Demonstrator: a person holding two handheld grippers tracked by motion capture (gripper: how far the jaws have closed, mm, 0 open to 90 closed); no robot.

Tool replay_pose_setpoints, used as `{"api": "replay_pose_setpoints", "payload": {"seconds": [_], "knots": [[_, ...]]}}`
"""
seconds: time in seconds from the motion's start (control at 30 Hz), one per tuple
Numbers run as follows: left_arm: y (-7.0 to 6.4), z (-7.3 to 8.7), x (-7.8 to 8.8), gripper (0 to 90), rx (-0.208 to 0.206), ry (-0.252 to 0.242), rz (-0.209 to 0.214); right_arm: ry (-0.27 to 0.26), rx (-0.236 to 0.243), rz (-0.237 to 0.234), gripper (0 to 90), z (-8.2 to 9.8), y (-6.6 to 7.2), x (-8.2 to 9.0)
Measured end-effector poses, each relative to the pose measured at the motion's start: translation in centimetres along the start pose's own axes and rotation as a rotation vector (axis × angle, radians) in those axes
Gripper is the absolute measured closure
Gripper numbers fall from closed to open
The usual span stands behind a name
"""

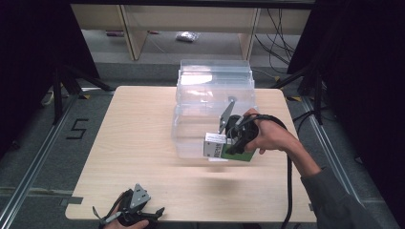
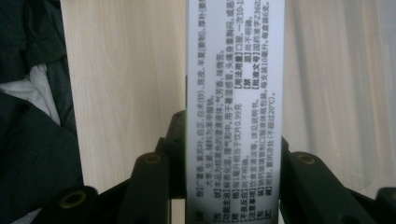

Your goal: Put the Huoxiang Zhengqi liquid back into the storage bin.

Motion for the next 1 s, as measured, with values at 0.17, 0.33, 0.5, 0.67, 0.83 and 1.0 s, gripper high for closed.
{"api": "replay_pose_setpoints", "payload": {"seconds": [0.17, 0.33, 0.5, 0.67, 0.83, 1.0], "knots": [[0.0, 0.0, -0.1, 15.1, -0.001, 0.003, 0.002, -0.010, 0.006, 0.000, 65.2, -0.1, -1.3, 1.0], [0.0, 0.0, -0.1, 15.1, 0.001, 0.001, 0.005, -0.016, 0.005, 0.007, 65.2, 0.1, -2.8, 1.7], [0.0, 0.0, -0.1, 15.1, -0.002, 0.006, -0.001, -0.032, -0.001, 0.011, 65.2, 0.4, -4.3, 2.0], [0.0, 0.1, -0.1, 15.1, 0.006, 0.002, -0.001, -0.022, -0.011, 0.015, 65.2, 1.0, -5.7, 1.7], [0.1, 0.0, 0.0, 15.1, 0.004, 0.001, -0.005, -0.020, -0.009, 0.018, 65.2, 1.6, -7.3, 1.1], [0.1, 0.0, 0.0, 15.1, 0.003, 0.003, -0.003, -0.018, -0.014, 0.021, 65.2, 2.2, -8.4, 0.1]]}}
Point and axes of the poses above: each handheld gripper's, and its own axes: x roughly backward along the jaws, z roughly out of its underside, y roughly to its left, the point moved 3 cm from there along -x, roughly forward along the jaws, and after that the axes turned 3 degrees about -y, right-handed, at the moved point
